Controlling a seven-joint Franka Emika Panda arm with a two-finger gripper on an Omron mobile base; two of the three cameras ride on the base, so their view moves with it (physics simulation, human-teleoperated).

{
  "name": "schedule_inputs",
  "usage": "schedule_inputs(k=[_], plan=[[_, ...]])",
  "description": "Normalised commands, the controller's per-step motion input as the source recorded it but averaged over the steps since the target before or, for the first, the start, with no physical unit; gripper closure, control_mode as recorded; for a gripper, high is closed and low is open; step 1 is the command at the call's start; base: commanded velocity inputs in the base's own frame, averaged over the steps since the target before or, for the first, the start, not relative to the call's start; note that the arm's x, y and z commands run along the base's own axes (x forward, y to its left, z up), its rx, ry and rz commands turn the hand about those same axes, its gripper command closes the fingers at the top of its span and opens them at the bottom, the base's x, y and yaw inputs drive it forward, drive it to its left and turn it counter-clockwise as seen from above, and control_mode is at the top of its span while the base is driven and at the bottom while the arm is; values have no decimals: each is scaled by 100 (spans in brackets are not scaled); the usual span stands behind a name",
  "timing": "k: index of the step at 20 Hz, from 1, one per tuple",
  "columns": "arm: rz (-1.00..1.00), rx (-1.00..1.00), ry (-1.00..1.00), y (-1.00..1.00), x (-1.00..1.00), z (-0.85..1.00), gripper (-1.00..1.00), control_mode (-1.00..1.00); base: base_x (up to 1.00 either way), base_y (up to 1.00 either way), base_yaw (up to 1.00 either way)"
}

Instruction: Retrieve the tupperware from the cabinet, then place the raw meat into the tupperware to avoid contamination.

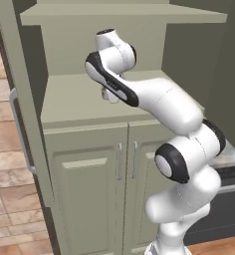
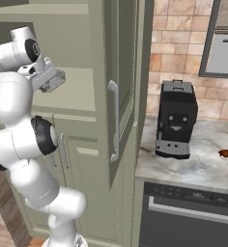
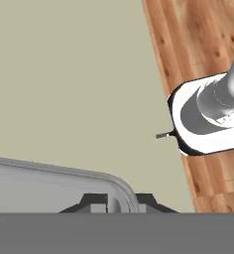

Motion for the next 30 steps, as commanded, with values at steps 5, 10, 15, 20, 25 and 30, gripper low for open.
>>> schedule_inputs(k=[5,10,15,20,25,30], plan=[[-4,8,0,0,-69,6,100,-100,0,0,0],[-2,6,0,0,-70,0,100,-100,0,0,0],[-1,7,0,-8,-75,1,100,-100,0,0,0],[2,8,4,-60,-48,6,100,-100,0,0,0],[2,4,5,-47,-55,0,100,-100,0,0,0],[0,2,9,-25,-45,3,100,-100,0,0,0]])
